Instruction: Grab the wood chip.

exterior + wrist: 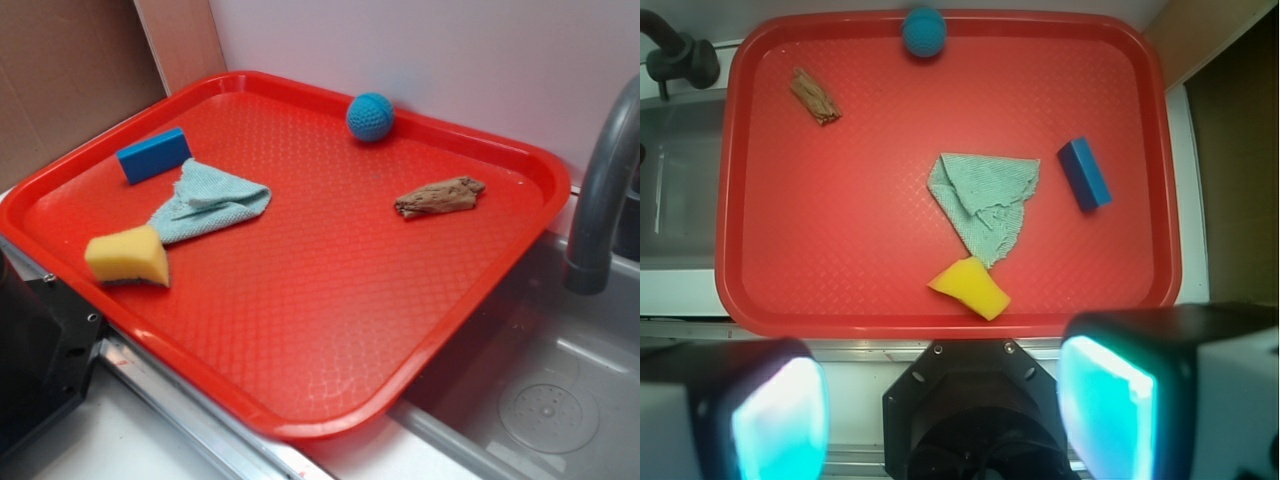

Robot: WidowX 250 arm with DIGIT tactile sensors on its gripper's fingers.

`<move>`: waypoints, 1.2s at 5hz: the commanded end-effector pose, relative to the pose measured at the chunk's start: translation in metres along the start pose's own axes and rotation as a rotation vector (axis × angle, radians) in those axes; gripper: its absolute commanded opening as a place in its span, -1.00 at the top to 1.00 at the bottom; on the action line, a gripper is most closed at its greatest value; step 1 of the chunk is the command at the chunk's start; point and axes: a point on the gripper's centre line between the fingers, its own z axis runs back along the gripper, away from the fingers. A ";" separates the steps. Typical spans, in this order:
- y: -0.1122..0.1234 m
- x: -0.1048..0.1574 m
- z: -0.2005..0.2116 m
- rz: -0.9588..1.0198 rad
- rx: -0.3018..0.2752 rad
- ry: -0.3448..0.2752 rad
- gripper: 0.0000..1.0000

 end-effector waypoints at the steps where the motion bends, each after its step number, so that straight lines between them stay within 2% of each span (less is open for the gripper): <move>1: 0.000 0.000 0.000 0.000 0.000 0.000 -1.00; 2: -0.004 0.017 -0.011 -0.020 -0.005 -0.037 -1.00; 3: -0.023 0.051 -0.029 -0.097 0.045 -0.093 -1.00; 4: -0.039 0.076 -0.050 -0.172 0.046 -0.179 -1.00; 5: -0.058 0.098 -0.075 -0.235 0.027 -0.203 -1.00; 6: -0.069 0.122 -0.103 -0.253 -0.039 -0.220 -1.00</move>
